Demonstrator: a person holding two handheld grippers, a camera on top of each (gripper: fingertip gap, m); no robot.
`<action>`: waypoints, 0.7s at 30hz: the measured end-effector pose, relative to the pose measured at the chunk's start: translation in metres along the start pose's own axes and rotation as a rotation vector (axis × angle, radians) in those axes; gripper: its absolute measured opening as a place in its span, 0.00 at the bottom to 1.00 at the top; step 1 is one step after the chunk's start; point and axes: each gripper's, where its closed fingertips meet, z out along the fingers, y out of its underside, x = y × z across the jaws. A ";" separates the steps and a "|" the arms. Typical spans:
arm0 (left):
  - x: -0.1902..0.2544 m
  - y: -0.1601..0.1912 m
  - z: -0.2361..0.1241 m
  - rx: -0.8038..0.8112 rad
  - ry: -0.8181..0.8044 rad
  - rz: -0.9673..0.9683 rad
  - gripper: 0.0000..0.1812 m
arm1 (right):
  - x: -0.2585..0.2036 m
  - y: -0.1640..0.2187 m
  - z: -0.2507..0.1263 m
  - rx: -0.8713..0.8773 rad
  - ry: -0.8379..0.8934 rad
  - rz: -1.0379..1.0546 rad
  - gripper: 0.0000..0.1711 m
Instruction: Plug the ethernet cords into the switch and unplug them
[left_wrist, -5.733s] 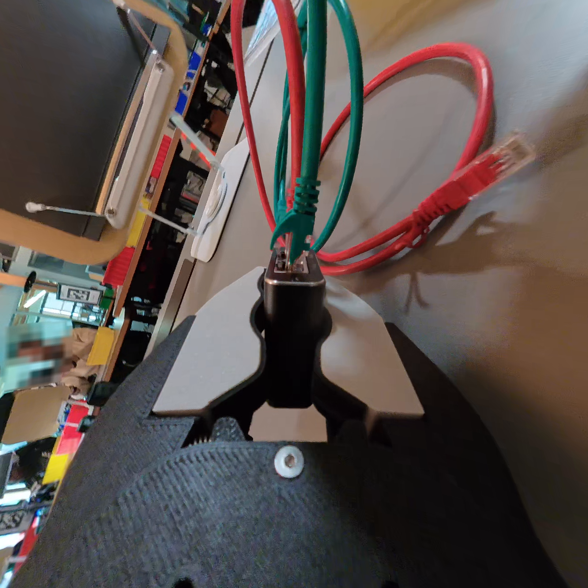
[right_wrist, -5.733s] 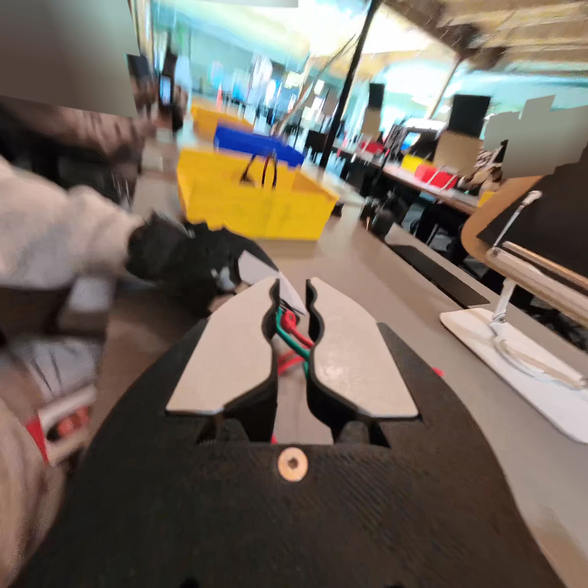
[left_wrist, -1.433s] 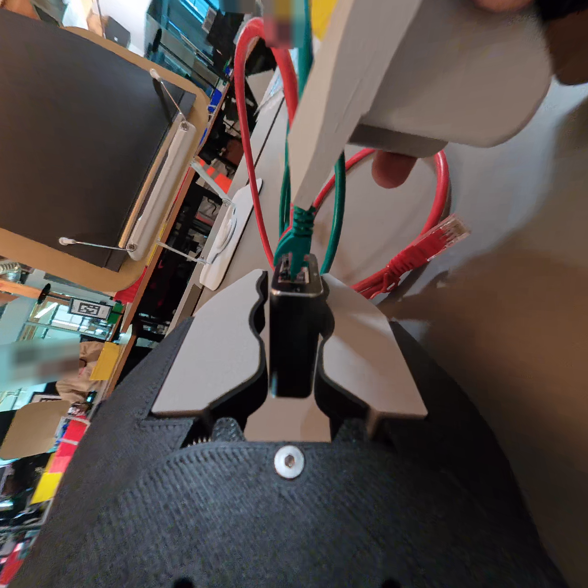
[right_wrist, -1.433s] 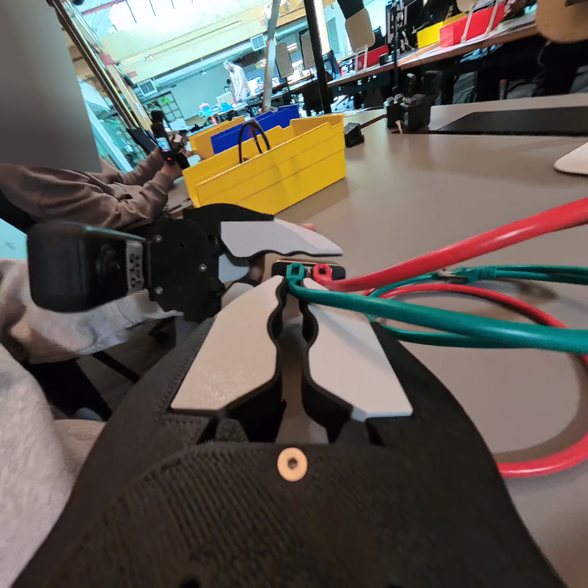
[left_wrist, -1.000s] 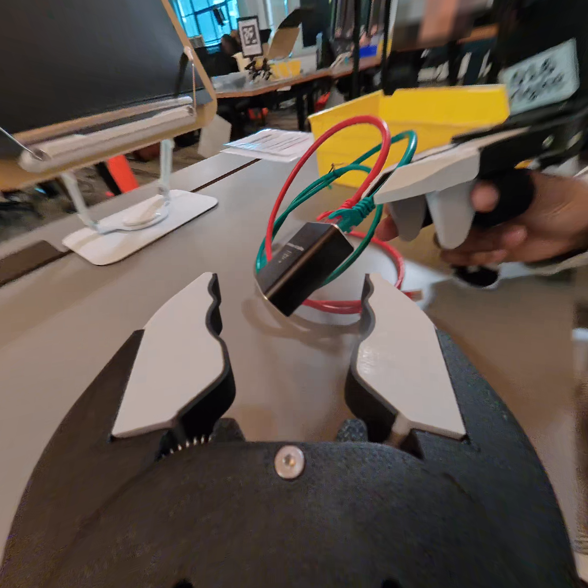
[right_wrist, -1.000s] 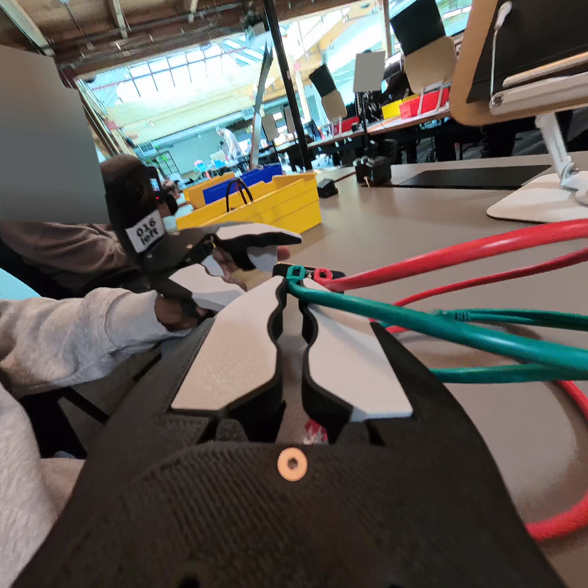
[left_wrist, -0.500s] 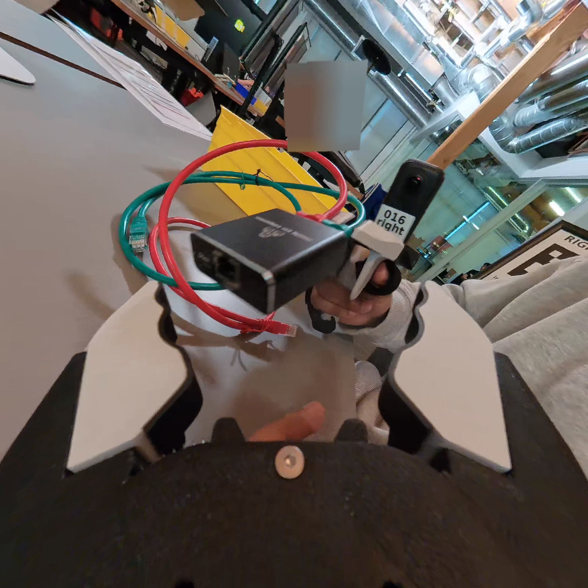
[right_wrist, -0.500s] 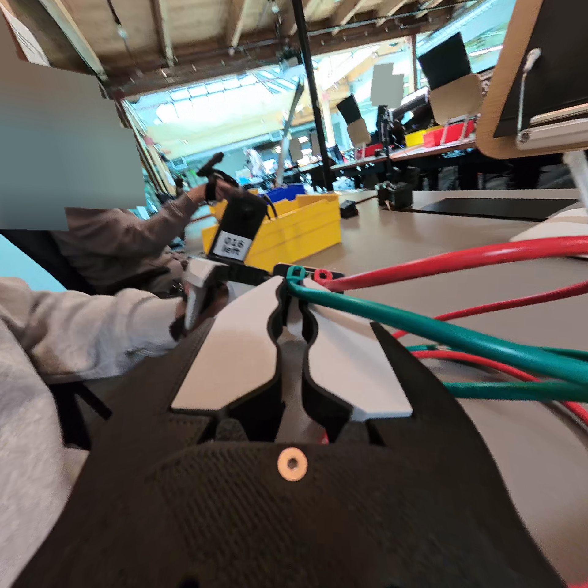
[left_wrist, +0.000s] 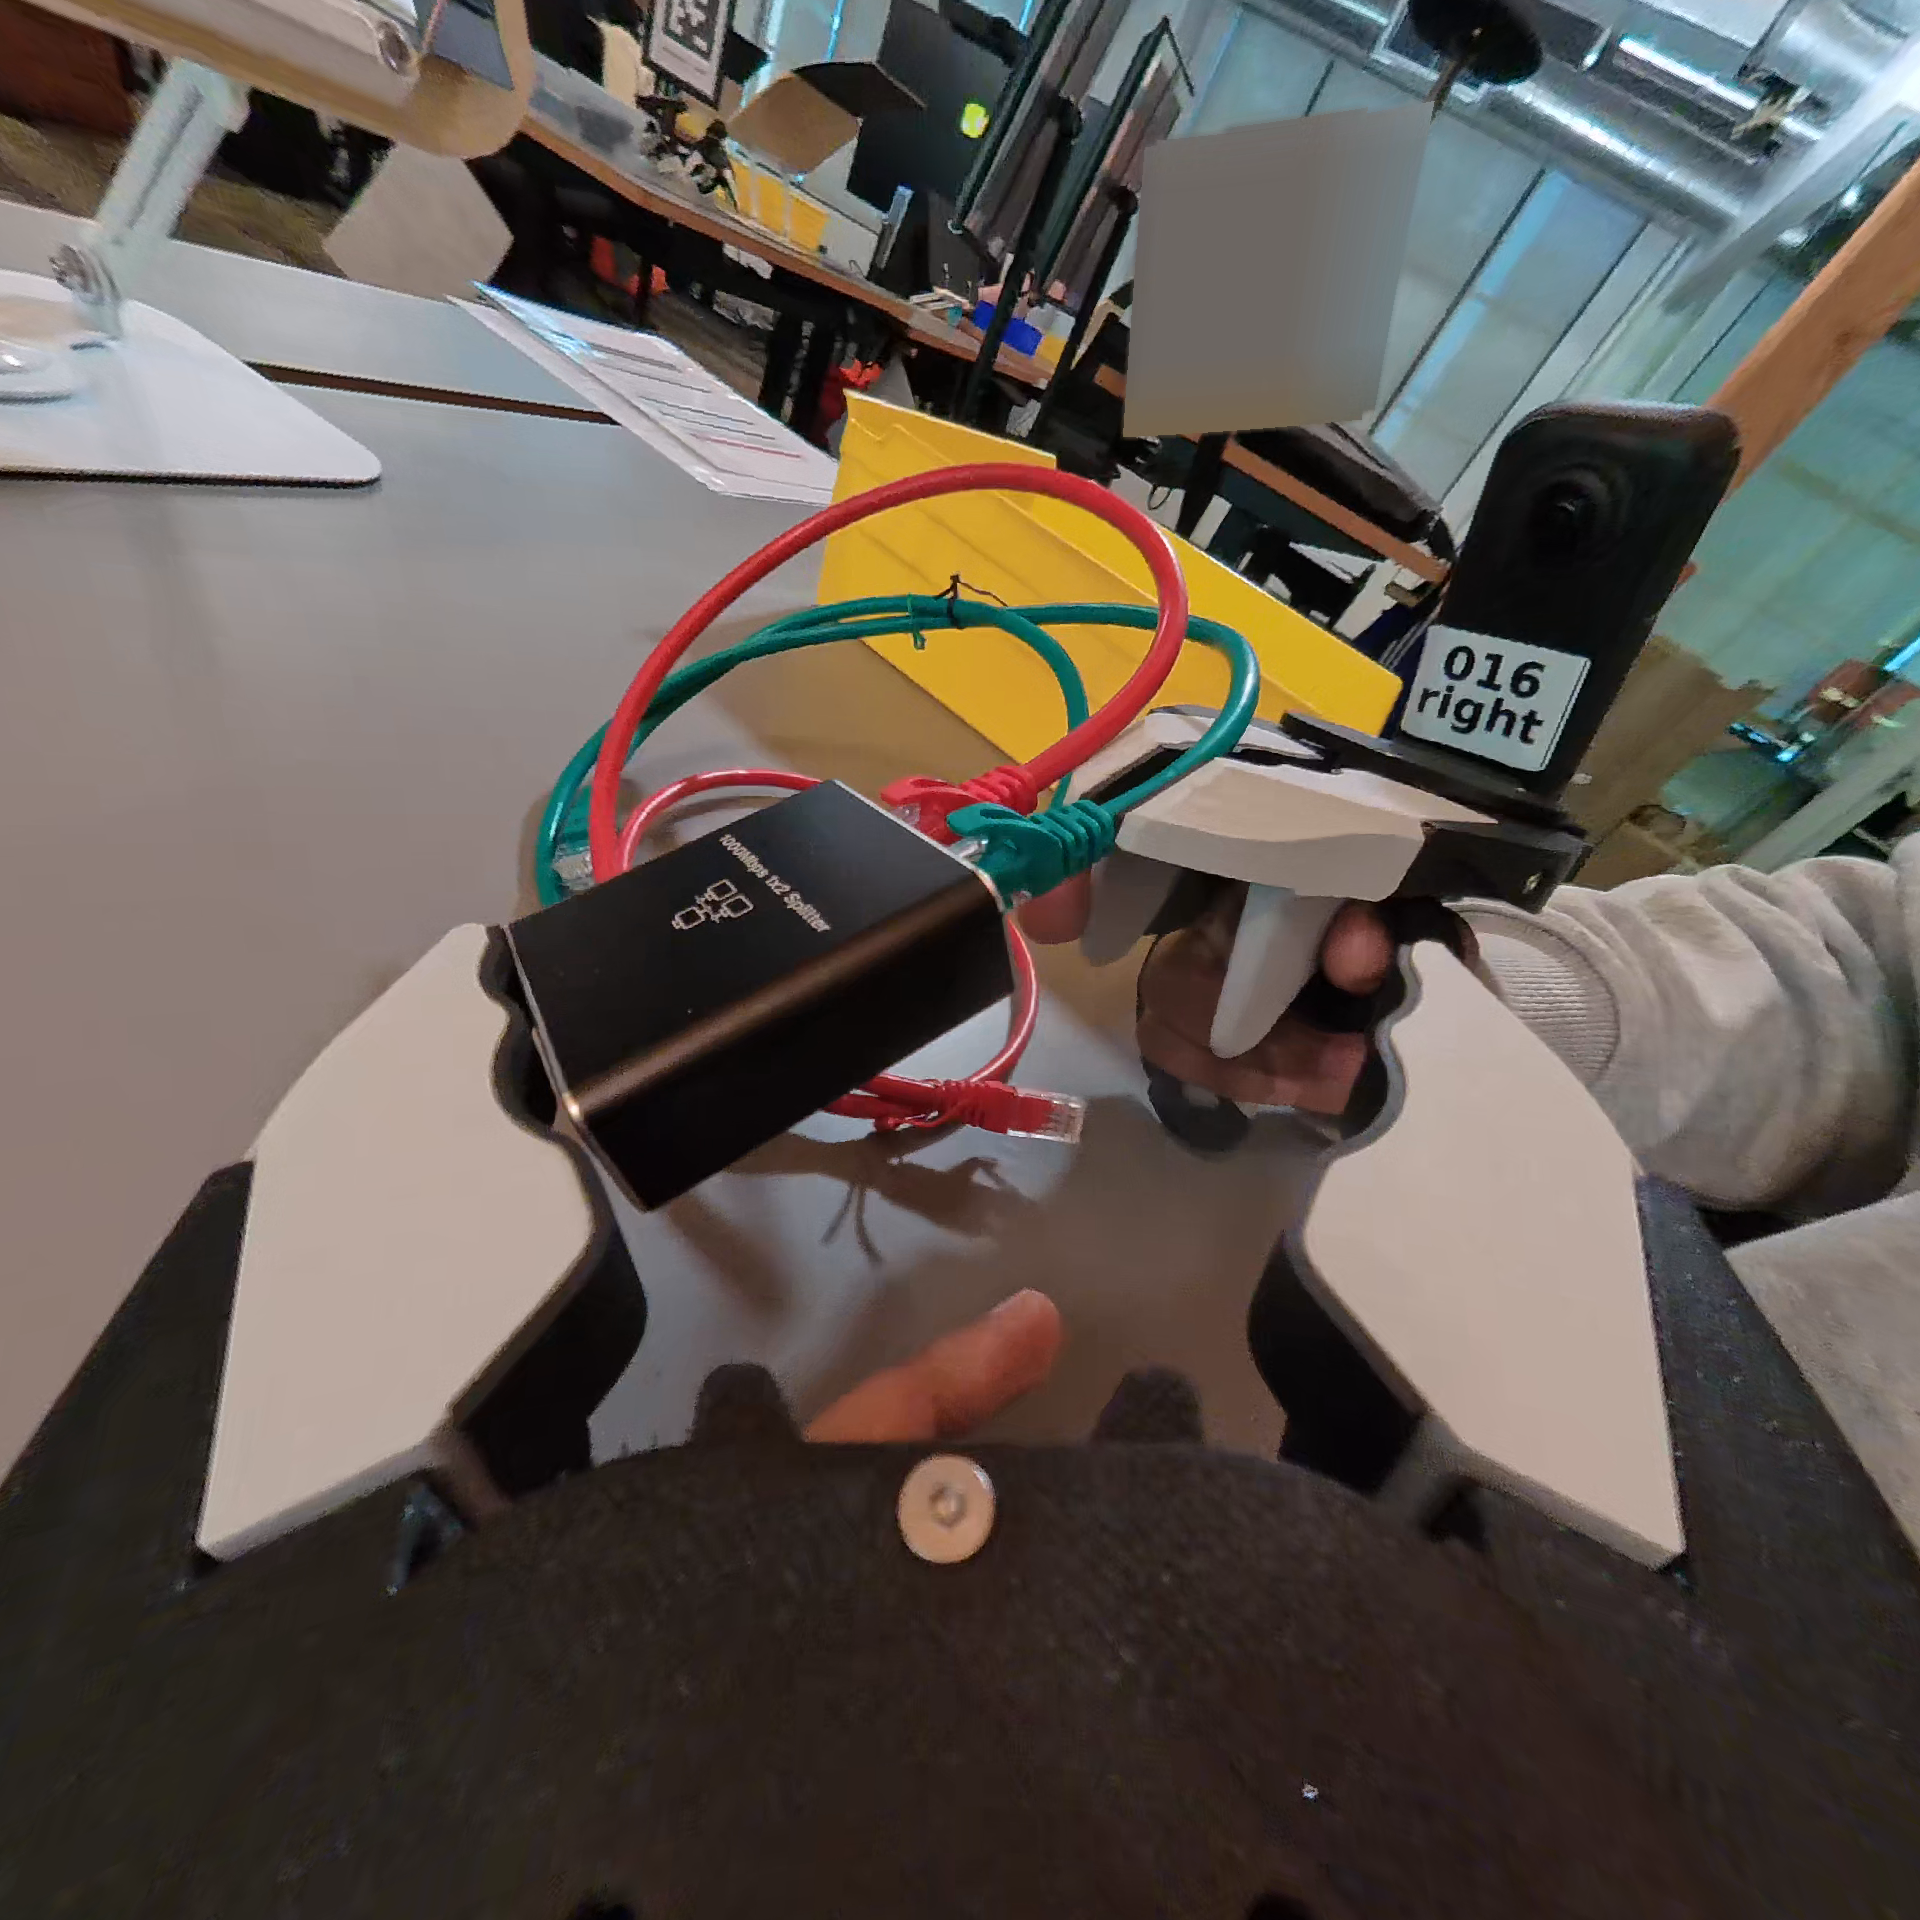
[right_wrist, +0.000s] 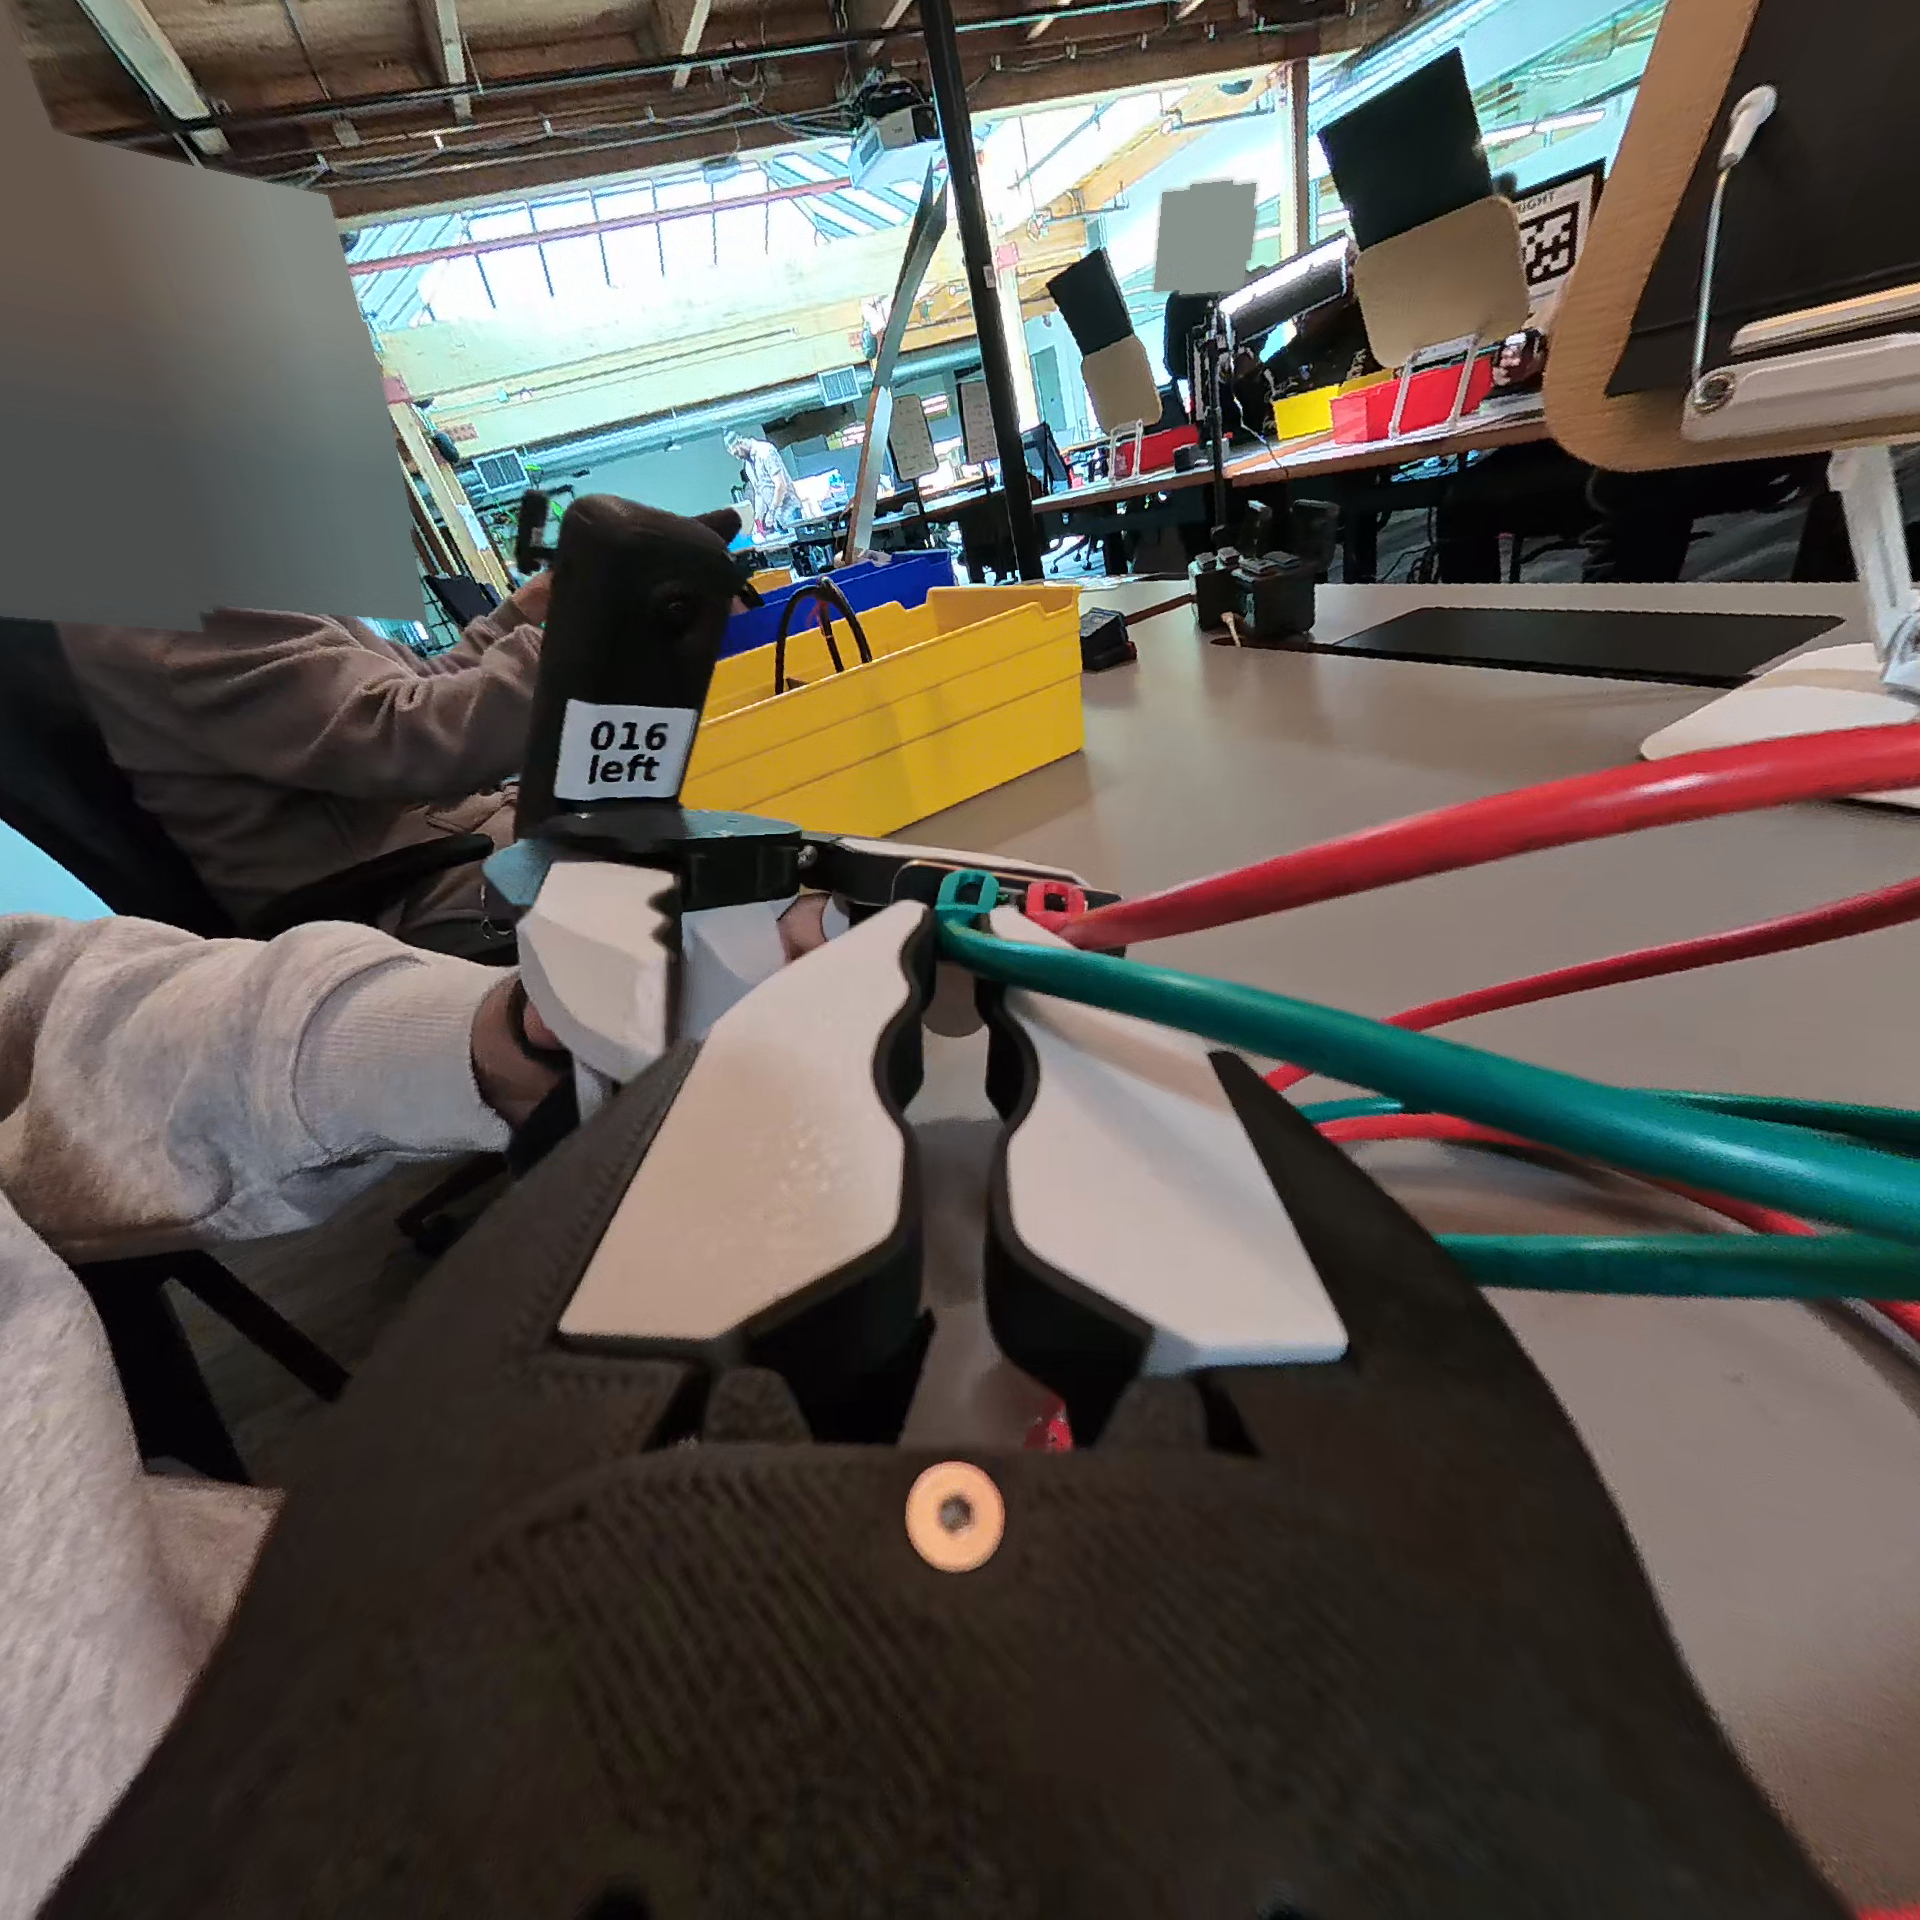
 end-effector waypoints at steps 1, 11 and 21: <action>0.000 -0.001 0.000 0.003 -0.008 0.011 0.81 | 0.000 0.000 0.000 0.000 -0.002 0.003 0.04; -0.001 -0.002 0.001 0.017 -0.025 0.026 0.81 | 0.000 -0.004 -0.001 0.025 -0.005 0.021 0.04; -0.001 -0.001 0.002 0.017 -0.026 -0.007 0.81 | -0.004 -0.003 0.001 0.033 -0.017 0.011 0.04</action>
